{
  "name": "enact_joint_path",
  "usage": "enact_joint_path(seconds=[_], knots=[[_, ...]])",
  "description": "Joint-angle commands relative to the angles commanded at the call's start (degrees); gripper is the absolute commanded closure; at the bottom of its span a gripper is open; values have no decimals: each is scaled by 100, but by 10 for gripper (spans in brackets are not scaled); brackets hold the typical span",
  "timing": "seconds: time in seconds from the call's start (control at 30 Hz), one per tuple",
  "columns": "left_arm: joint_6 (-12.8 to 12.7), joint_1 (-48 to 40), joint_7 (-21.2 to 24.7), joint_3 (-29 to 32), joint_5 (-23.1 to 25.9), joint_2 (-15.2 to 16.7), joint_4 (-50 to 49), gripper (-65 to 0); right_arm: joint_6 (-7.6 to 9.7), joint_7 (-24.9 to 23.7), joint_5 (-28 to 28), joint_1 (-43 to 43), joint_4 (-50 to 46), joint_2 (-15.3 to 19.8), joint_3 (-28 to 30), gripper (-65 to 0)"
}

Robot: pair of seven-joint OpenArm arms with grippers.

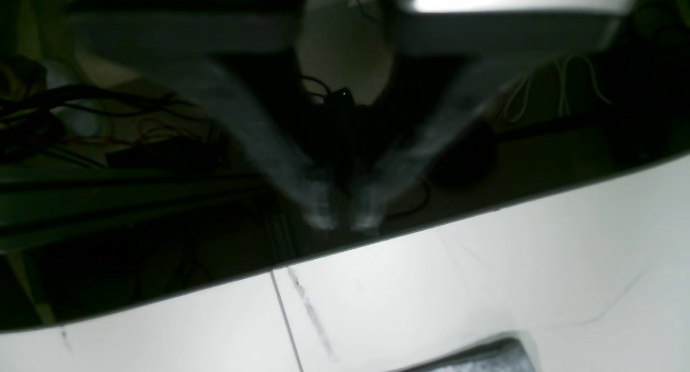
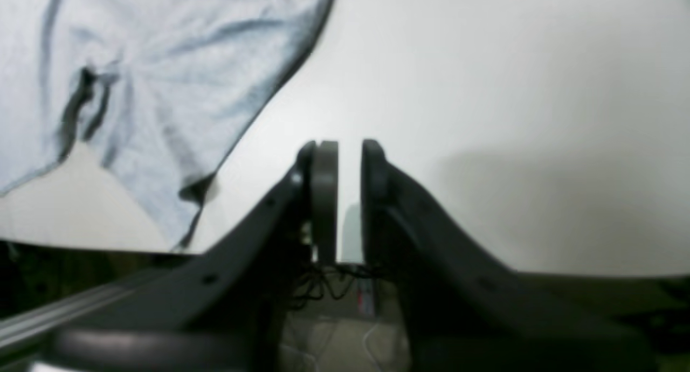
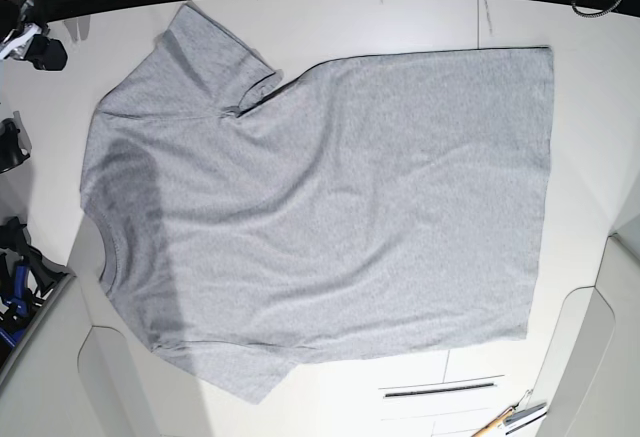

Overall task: Fold the T-shirt properly
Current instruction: 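Grasp the grey shirt's shoulder edge with both grippers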

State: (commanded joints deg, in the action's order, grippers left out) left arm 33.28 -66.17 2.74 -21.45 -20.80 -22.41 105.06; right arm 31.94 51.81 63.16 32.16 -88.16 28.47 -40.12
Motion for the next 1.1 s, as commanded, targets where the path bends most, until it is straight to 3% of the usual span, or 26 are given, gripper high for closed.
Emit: enact_joint_path(seconds=[0.03,0.1,0.17,0.23,0.27,0.37,0.47,0.67,0.8,1.1], knots=[[-2,37,0,0,0,2,0,-243,101,79,199,-7,98,-33,9,-72],[-2,101,-2,0,-2,0,0,-316,138,118,352,-7,177,-105,13,-82],[-2,232,-236,-2,-4,0,0,-323,136,118,350,-7,199,-177,13,-189],[-4,435,-782,-2,-192,2,0,-323,133,118,402,-7,199,-240,13,-330],[-7,549,-1121,-2,-374,0,0,-323,133,136,428,-7,199,-280,13,-361],[-9,942,-2002,-2,-841,0,0,-323,136,205,540,-9,197,-380,122,-362],[-4,1294,-2522,-61,-1095,2,0,-323,136,203,538,-9,197,-535,361,-362],[52,1471,-2640,-769,-1821,0,0,-323,160,199,455,-125,197,-962,807,-362],[44,1475,-2774,-1128,-2199,0,0,-323,175,181,431,-278,199,-1058,1143,-362],[37,1849,-2789,-1152,-2015,-13,-111,-323,173,111,195,-612,203,-1320,1692,-362]])
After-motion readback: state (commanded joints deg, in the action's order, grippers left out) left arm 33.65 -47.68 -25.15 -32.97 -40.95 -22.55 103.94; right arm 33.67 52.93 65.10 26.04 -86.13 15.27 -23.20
